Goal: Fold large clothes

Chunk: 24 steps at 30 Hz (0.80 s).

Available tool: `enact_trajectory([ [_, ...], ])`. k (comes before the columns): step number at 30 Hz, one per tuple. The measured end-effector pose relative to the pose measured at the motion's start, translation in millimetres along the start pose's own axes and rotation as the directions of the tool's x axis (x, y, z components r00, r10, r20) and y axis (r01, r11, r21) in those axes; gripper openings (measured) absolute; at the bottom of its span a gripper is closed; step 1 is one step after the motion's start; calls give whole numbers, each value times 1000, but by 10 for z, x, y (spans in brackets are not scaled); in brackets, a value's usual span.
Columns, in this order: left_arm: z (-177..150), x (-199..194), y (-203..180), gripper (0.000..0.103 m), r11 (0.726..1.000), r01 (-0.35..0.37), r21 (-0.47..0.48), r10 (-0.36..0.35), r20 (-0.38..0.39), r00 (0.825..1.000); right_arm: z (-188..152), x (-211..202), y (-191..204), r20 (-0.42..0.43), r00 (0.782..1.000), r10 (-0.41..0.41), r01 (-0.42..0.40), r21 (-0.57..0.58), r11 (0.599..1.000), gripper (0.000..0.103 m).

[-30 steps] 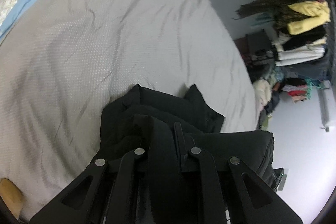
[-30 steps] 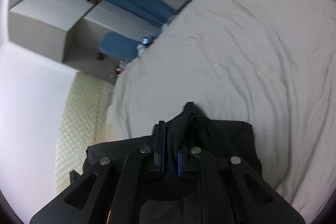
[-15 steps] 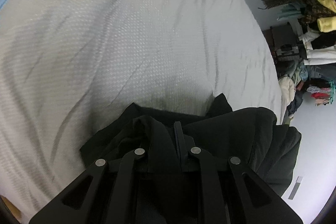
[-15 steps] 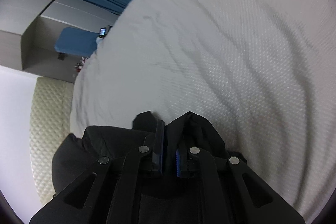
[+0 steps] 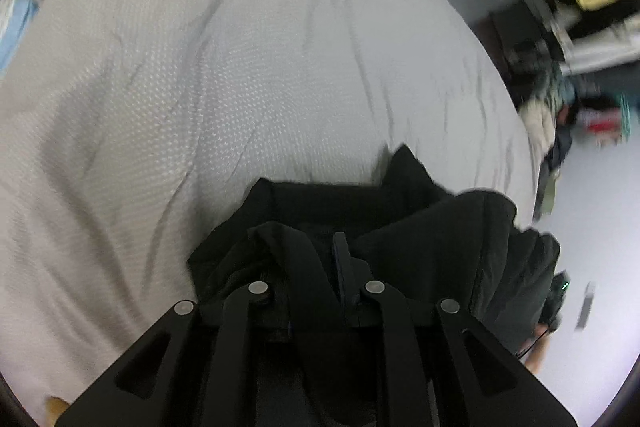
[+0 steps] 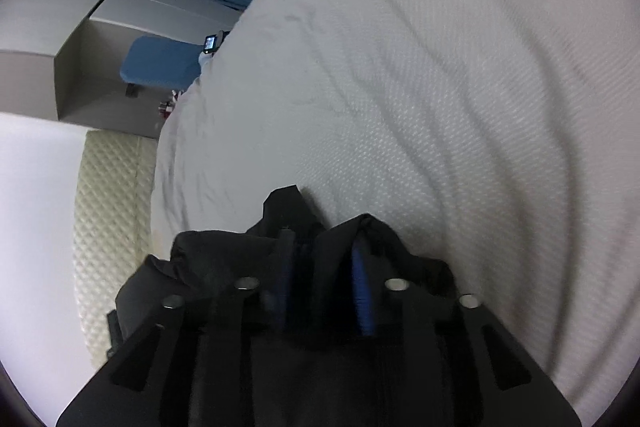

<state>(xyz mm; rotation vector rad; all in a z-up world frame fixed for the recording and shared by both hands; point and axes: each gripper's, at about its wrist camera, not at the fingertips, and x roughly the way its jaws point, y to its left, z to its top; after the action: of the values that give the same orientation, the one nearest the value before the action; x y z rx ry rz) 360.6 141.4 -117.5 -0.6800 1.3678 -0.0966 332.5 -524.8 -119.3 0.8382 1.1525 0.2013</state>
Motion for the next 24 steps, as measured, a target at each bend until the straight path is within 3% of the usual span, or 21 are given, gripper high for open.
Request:
enact_trajectory([
  [5,-258,-486,-81,26,999,4,48,-7,49,999,-115,-546,364,82,995,-50,58,-98,993,40],
  [8,-413,-862,-99,52,997,-27,73,18,116,993,-267,-789,657,121,990,-72,95,-189,978,41],
  [9,-471,-997,-109,60,995,-49,85,36,151,988,-325,-864,759,133,989,-72,100,-216,971,41],
  [13,-760,-1485,-301,61,983,-100,156,50,298,953,-544,-1019,1137,183,981,-62,119,-316,941,43],
  [14,-878,-1570,-460,61,972,-131,195,52,365,930,-618,-1039,1250,206,977,-62,133,-351,927,46],
  [17,-1178,-1576,-889,61,945,-167,280,18,468,884,-838,-1004,1511,276,960,-53,174,-435,884,60],
  [21,-1483,-1269,-1385,61,909,-179,376,-39,505,862,-1232,-764,1741,348,937,-5,200,-525,827,78],
  [24,-1662,-890,-1635,61,876,-227,427,-37,527,849,-1472,-503,1791,372,928,-4,232,-569,789,79],
])
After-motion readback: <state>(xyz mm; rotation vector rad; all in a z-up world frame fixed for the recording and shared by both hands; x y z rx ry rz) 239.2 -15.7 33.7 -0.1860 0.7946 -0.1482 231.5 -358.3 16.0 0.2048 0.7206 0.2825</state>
